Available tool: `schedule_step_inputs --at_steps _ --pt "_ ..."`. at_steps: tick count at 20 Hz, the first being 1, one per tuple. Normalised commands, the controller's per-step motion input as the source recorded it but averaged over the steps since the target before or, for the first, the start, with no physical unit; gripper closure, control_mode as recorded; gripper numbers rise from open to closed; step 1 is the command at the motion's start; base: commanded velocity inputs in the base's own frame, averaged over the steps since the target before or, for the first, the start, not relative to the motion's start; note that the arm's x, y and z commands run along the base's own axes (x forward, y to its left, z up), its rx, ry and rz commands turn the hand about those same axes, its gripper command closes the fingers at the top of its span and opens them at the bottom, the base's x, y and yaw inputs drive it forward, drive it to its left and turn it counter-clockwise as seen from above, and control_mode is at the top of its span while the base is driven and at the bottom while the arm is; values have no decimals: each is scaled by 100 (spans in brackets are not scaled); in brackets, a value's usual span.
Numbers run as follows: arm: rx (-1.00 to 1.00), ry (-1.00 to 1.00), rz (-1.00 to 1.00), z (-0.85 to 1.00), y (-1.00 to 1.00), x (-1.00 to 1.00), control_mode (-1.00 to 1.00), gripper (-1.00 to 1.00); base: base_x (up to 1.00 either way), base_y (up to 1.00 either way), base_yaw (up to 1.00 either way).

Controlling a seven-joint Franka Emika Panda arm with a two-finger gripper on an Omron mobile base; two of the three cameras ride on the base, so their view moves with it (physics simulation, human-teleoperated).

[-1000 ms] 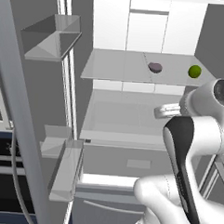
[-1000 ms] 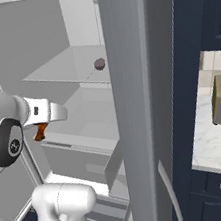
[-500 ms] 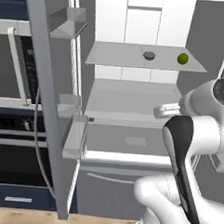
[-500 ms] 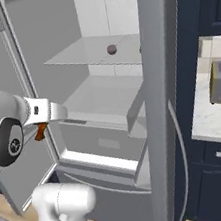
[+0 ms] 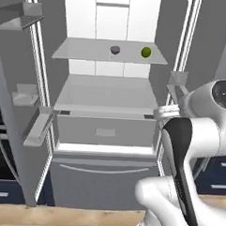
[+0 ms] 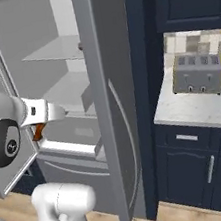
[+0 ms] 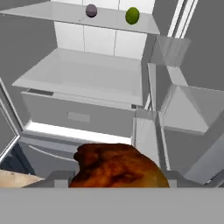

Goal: Gather the eggplant and lime from the fridge and place them on a tray on the dining counter. Then gather the chicken drumsticks from the fridge and place them on the other tray.

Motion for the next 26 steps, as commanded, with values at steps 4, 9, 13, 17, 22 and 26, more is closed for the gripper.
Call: schedule_step_inputs --at_steps 4,9,13,17,22,26 --pt "0 0 0 0 0 0 100 100 -56 -61 -53" --pt "0 0 0 0 0 0 100 100 -56 -25 -65" --pt "0 0 0 0 0 0 100 100 -12 -53 -74" --pt "0 0 0 0 0 0 100 100 0 -64 -77" --pt "0 0 0 0 0 0 100 100 0 -91 -77" --pt "0 0 0 0 0 0 100 100 13 -100 -63"
